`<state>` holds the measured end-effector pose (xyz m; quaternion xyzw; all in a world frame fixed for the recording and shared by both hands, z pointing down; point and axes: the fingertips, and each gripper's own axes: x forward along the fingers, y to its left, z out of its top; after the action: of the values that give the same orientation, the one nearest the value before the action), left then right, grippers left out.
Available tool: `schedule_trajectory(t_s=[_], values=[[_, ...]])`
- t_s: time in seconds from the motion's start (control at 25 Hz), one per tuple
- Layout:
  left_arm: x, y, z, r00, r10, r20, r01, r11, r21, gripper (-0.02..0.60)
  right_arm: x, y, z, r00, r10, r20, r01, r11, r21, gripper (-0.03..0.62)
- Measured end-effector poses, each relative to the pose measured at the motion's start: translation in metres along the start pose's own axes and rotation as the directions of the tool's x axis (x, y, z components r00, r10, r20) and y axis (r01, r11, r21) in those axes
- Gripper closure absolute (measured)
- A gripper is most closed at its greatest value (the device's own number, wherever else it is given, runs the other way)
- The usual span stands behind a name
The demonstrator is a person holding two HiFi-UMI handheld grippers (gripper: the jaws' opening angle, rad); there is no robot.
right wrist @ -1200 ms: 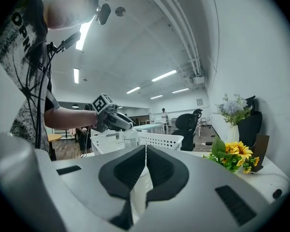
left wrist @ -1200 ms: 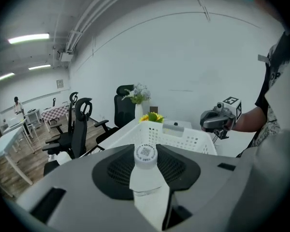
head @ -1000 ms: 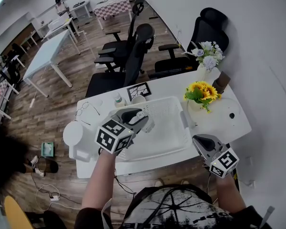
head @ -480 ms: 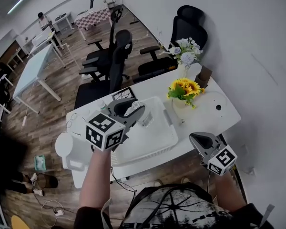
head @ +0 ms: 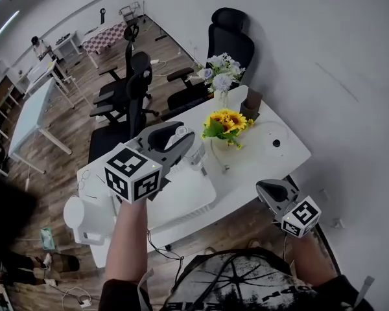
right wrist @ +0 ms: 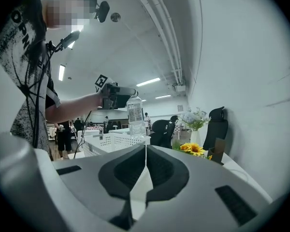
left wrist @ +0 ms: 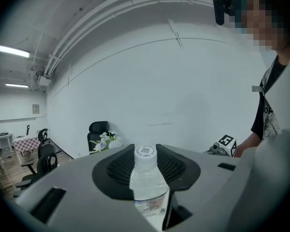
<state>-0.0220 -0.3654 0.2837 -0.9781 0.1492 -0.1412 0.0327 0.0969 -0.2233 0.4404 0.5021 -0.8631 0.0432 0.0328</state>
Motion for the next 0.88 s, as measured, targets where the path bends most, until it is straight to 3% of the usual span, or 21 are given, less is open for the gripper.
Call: schedule_trajectory(t_s=[0.44, 0.88], values=[[0.094, -0.049, 0.01, 0.997, -0.074, 0.026, 0.075, 0.997, -0.03, 0.436, -0.055, -0.055, -0.015, 0.998, -0.045, -0.048, 0.045, 0.999, 0.005, 0.571], [0.171, -0.083, -0.025, 0.995, -0.087, 0.041, 0.09, 0.992, -0.083, 0.436, -0.093, -0.089, -0.035, 0.99, -0.064, -0.124, 0.064, 0.998, 0.0, 0.571]])
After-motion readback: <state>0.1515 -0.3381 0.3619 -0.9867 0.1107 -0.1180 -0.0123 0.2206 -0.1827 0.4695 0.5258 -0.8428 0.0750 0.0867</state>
